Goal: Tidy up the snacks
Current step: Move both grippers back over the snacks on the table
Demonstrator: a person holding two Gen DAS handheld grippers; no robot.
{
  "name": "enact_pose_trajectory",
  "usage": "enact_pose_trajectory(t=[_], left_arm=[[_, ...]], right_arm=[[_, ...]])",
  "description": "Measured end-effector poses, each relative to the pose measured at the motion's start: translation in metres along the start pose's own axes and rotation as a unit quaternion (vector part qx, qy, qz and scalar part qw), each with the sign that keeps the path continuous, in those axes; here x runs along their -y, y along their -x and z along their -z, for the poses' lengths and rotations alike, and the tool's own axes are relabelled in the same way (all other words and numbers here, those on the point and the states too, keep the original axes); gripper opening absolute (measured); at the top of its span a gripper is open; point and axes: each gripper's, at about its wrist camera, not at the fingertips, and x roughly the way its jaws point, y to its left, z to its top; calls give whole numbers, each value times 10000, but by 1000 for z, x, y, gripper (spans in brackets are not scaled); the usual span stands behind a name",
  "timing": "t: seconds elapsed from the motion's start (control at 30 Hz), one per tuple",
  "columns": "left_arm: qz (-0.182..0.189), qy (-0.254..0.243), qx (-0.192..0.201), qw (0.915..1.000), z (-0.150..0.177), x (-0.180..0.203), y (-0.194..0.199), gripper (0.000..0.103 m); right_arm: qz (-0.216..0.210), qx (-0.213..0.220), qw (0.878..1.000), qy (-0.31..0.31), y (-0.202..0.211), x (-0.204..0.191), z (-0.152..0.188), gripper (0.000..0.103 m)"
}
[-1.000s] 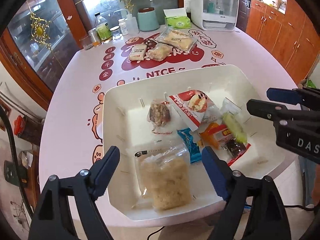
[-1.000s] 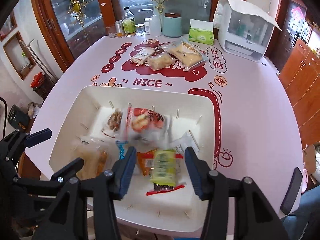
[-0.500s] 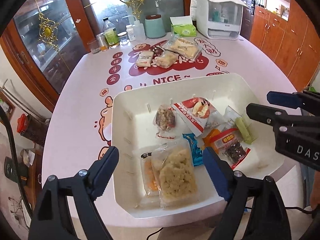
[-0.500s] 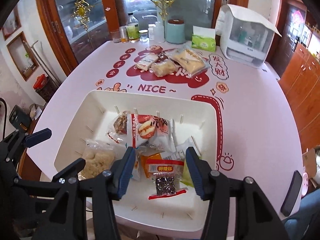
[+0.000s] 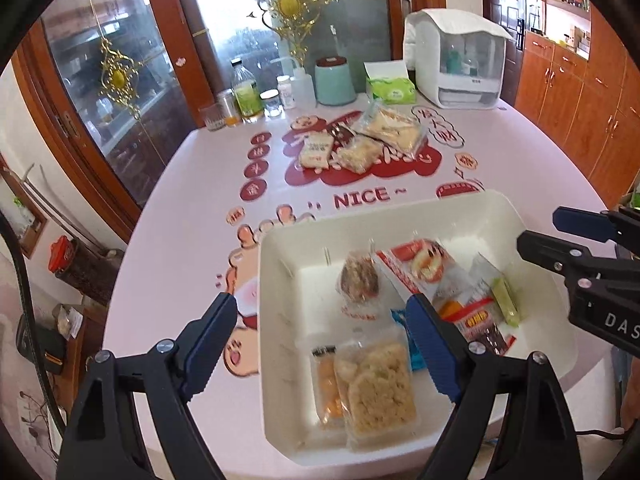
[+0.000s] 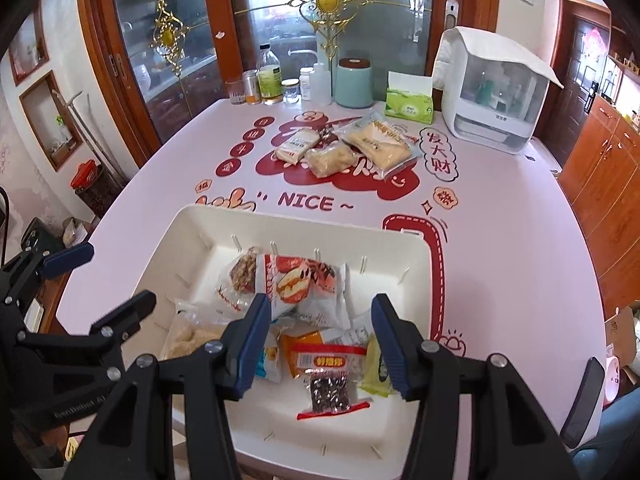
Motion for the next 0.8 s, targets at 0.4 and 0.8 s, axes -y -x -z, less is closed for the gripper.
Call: enact_pose_trajectory(t=[0.4,0.8], left_arm=[[209,150,305,9992,-83,-36,10,89],[39,113,836,9964,-257,-104,42,101]], right_arm=[[-298,323,9989,175,12,13,-37,62],[-595,785,9949,226,58,39,-207,69]])
